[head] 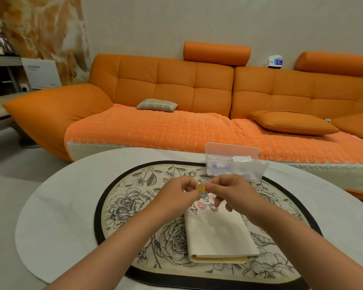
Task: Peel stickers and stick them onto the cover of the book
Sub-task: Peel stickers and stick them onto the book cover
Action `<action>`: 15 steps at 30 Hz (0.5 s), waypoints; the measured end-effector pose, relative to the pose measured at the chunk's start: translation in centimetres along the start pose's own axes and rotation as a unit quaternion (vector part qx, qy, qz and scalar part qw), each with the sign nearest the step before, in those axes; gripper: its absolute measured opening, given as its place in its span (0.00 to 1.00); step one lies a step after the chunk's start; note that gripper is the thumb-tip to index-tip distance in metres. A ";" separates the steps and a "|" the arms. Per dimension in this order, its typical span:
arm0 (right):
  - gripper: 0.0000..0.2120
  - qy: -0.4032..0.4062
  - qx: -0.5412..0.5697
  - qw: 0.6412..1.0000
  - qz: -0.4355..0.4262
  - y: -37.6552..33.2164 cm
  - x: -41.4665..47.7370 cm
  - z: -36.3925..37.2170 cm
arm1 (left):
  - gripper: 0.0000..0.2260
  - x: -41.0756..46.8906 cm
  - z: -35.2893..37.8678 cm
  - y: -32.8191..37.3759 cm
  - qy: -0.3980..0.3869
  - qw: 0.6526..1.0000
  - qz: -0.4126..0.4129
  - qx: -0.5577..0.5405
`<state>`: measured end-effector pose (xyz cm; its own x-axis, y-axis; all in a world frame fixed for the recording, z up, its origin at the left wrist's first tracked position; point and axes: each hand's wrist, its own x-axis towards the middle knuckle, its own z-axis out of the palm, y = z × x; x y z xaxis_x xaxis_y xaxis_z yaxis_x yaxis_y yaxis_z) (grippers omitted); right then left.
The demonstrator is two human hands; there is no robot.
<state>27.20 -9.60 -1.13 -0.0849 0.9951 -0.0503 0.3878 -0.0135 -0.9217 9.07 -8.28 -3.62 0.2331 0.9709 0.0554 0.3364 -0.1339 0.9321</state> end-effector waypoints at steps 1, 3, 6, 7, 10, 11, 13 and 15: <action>0.06 -0.005 -0.009 1.000 -0.007 0.1 0.0 -0.1 | 0.01 0.1 0.2 0.0 0.004 1.000 0.004 0.003; 0.06 -0.006 -0.018 1.000 -0.015 0.4 0.0 -0.5 | 0.01 0.5 0.5 0.2 0.014 1.000 0.011 -0.003; 0.07 -0.001 0.009 1.000 -0.004 0.7 0.1 -0.9 | 0.01 0.8 1.1 0.5 0.032 0.999 0.001 -0.029; 0.08 -0.004 0.021 1.000 0.004 0.8 0.0 -1.1 | 0.01 0.9 1.4 0.7 0.038 0.998 -0.010 -0.043; 0.07 -0.005 0.029 0.999 0.019 1.2 0.0 -1.6 | 0.02 1.3 1.9 0.8 0.046 0.995 -0.042 -0.082; 0.07 0.000 0.031 0.999 0.023 1.3 0.1 -1.7 | 0.02 1.3 2.1 0.8 0.041 0.994 -0.047 -0.088; 0.07 0.014 0.036 0.999 0.027 1.5 0.1 -1.9 | 0.02 1.5 2.4 0.8 0.026 0.994 -0.053 -0.090; 0.08 0.030 0.019 0.999 0.024 1.6 0.0 -2.0 | 0.03 1.6 2.8 0.7 0.012 0.995 -0.053 -0.082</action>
<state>29.70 -9.39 -1.86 -0.0116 0.9972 -0.0737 0.3544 -0.0648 -0.9328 12.21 -7.39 -3.83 0.1826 0.9824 -0.0403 0.2033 0.0024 0.9791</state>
